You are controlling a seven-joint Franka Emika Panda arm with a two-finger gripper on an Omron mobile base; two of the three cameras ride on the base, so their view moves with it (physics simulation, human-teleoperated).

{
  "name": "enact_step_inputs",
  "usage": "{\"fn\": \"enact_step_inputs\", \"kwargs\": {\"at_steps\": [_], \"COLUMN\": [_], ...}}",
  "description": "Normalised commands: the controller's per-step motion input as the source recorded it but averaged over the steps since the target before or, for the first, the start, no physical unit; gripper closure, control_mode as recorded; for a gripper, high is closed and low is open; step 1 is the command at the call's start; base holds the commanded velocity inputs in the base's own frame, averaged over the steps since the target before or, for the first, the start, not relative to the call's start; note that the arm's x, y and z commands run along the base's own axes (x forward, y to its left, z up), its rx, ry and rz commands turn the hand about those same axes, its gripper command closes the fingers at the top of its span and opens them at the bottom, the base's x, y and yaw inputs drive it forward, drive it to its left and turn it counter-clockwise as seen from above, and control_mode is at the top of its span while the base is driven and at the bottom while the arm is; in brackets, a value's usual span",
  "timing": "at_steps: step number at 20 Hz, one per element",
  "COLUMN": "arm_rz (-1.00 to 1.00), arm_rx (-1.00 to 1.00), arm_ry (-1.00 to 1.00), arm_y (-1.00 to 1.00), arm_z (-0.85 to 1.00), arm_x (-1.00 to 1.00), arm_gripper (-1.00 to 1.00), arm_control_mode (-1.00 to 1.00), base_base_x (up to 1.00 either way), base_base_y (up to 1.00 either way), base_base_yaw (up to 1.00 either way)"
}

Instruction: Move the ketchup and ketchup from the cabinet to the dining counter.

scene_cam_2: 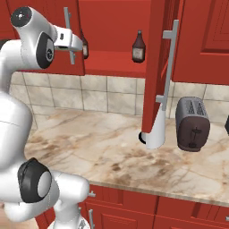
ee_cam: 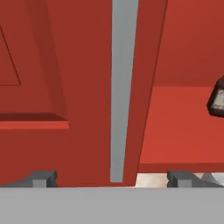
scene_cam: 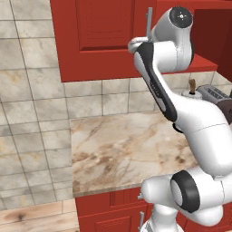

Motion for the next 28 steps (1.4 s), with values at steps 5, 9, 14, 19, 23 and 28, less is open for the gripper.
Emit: {"fn": "enact_step_inputs", "kwargs": {"at_steps": [5, 9, 14, 19, 23, 28], "arm_rz": [0.03, 0.01, 0.0, 0.0, 0.0, 0.0], "arm_rx": [0.0, 0.0, 0.0, 0.0, 0.0, 0.0], "arm_ry": [0.0, 0.0, 0.0, 0.0, 0.0, 0.0], "arm_y": [0.0, 0.0, 0.0, 0.0, 0.0, 0.0], "arm_z": [-0.06, -0.09, -0.08, -0.08, -0.01, 0.0], "arm_x": [0.42, 0.36, 0.38, 0.4, 0.14, 0.0], "arm_gripper": [-1.0, -1.0, -1.0, -1.0, -1.0, -1.0], "arm_control_mode": [-1.0, -1.0, -1.0, -1.0, -1.0, -1.0], "base_base_x": [0.0, 0.0, 0.0, 0.0, 0.0, 0.0], "base_base_y": [0.0, 0.0, 0.0, 0.0, 0.0, 0.0], "base_base_yaw": [0.0, 0.0, 0.0, 0.0, 0.0, 0.0]}}
